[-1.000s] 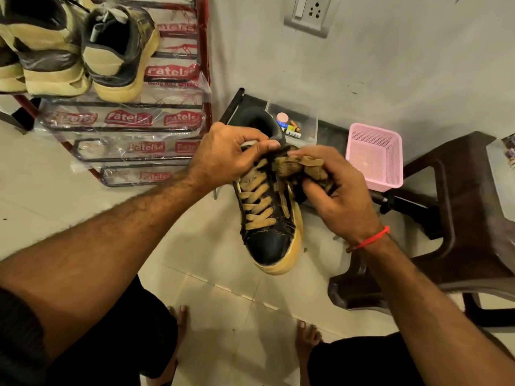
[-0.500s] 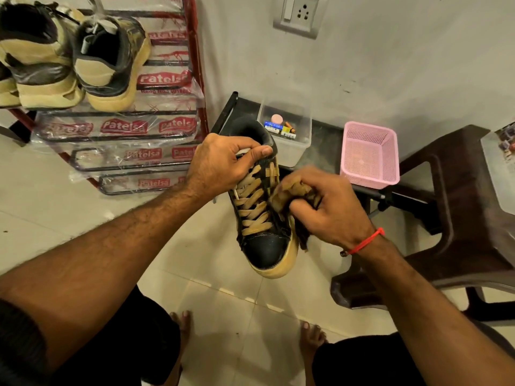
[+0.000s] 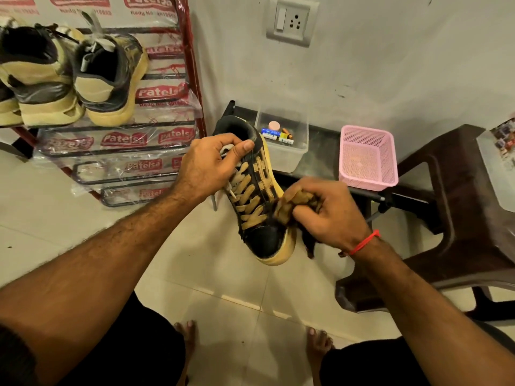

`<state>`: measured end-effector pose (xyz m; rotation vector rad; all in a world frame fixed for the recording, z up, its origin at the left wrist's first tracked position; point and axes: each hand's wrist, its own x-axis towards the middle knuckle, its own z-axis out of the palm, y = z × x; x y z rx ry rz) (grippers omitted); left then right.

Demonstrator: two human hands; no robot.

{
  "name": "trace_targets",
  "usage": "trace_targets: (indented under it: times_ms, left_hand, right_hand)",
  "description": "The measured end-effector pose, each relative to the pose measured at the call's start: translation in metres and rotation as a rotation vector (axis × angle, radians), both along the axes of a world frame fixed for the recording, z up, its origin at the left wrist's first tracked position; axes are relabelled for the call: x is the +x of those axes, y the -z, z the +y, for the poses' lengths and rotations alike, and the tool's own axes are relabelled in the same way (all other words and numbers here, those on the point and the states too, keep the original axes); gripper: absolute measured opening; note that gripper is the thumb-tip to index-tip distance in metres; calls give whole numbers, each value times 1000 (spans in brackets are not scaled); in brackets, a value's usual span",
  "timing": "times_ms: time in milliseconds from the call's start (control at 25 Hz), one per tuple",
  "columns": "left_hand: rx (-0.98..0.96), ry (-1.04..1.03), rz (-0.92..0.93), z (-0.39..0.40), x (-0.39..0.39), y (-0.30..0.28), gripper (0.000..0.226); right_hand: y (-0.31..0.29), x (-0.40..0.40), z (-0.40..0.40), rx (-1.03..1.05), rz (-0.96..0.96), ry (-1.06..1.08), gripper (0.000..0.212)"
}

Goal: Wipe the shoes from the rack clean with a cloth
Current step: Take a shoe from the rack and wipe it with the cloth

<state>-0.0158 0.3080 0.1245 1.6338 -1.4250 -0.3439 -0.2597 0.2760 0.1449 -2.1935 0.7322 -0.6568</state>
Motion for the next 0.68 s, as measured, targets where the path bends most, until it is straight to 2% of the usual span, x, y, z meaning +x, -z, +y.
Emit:
trace_targets:
  times_ms: [40,160,200,280,360,400,480,560,600,680]
  left_hand:
    - [29,-8,-47,1,0,-5,32]
    - [162,21,-413,3,-13,-20,41]
    - [234,19,-466,3,-17,-23,41]
    - [408,-46,-413,2,-17,-21,35]
    - [519,-181,-157,1,-10,-15,38]
    - [528,-250,33,0,-7,-12,40]
    - [545,-315,576,0,-2,-16,37]
    - [616,-172,1198,4,1,-26,41]
    - [659,-77,1384,8,2,-30,48]
    - [719,82,1493,14,-8,-37,41]
  right_hand:
    - [-3,-1,-4,-22,-82,97,28]
    - [-10,0,-10,5,-173,264,25]
    - [-10,0,-9,30,-167,270,25]
    - [-10,0,-5,-26,-105,271,25]
    - [-12,-2,3,-284,34,304,32]
    - [-14,-2,10,-418,74,327,35]
    - [-19,2,27,-585,45,369,35]
    - [-17,8,36,-588,16,384,37]
    - [-13,11,35,-539,28,392,39]
    - [-3,10,27,-470,50,415,42]
